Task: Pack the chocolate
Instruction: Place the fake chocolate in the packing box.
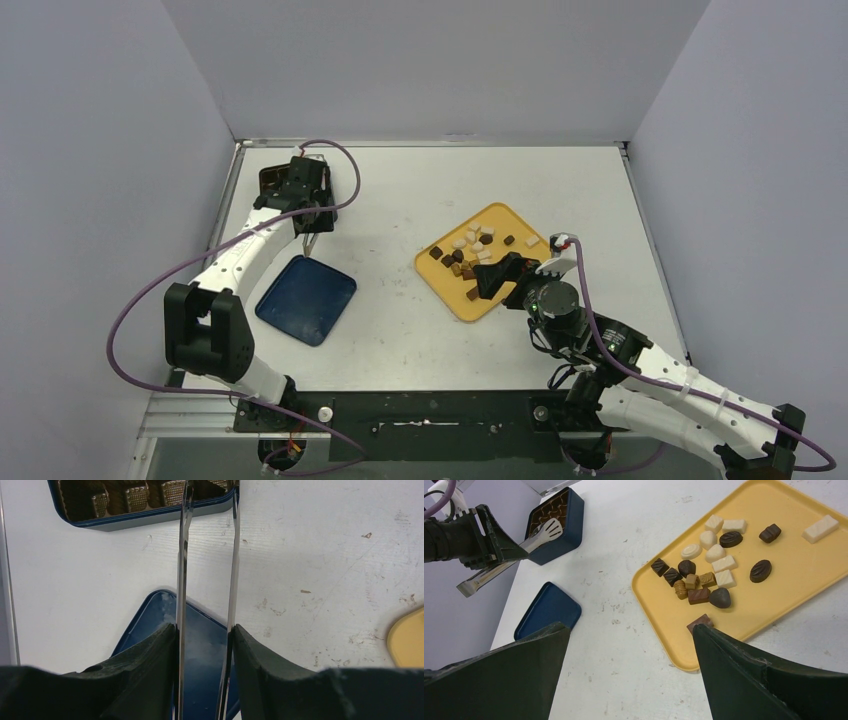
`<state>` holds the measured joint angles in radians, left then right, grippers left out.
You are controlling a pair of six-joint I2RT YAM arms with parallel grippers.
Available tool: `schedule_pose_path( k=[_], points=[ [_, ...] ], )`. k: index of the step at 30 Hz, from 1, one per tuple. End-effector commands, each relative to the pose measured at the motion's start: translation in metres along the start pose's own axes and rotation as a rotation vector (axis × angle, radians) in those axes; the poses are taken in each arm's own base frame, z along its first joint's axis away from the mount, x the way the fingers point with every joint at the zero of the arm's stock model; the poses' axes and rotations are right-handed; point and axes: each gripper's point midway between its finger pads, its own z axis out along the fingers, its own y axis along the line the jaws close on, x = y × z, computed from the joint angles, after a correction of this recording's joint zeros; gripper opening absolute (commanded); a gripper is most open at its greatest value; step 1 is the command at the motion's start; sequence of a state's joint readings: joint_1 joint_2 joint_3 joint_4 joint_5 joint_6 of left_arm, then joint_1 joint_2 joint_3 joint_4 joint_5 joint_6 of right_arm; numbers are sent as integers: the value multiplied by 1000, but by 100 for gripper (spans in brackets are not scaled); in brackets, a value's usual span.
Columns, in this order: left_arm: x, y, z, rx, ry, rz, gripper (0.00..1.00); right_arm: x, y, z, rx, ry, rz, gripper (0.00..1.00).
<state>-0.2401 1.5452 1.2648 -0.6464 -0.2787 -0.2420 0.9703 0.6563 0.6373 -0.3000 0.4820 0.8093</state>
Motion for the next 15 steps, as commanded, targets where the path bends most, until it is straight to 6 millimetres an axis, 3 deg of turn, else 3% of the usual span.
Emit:
schedule_pose_path(
  k=[1, 9, 15],
  points=[
    [-22, -2, -17, 37, -95, -23, 41, -6, 4, -2, -18, -22, 22, 100],
    [-28, -19, -56, 118, -173, 7, 42, -11, -5, -4, 32, -37, 3, 100],
    [-11, -62, -89, 259, -202, 101, 42, -18, -12, -10, 60, -57, -9, 100]
  ],
)
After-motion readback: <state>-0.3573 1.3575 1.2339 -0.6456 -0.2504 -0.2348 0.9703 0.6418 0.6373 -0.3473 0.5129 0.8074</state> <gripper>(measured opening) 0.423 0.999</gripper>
